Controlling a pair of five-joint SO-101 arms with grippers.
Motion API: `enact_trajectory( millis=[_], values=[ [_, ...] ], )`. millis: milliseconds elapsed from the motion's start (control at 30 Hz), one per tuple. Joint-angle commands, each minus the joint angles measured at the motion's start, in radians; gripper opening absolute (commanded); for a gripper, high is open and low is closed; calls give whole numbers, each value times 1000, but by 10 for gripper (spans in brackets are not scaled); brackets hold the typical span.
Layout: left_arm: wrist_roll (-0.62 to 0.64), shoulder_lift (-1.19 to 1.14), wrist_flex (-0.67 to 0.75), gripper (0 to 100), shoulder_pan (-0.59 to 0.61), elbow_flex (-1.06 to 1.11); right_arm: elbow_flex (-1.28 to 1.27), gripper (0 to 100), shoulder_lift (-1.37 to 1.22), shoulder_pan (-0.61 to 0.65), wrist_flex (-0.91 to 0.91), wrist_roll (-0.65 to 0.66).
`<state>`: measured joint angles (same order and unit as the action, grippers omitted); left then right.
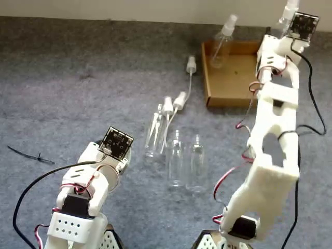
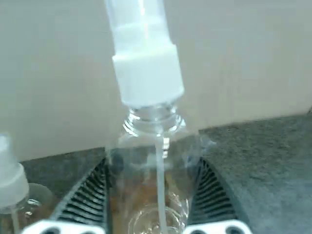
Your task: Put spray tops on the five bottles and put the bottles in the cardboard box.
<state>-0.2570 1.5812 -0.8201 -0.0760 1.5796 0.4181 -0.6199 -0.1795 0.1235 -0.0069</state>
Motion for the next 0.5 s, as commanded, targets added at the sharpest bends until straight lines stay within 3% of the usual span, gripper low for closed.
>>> enact_trajectory(
  millis=[0, 267, 467],
  values=[
    [-5, 1, 17, 178, 13, -5, 372, 5, -188, 27, 21, -124],
    [-5, 1, 17, 178, 12, -5, 903, 5, -582, 87, 18, -91],
    [-5, 1, 17, 178, 12, -5, 1119, 5, -750, 96, 16, -21]
  ],
)
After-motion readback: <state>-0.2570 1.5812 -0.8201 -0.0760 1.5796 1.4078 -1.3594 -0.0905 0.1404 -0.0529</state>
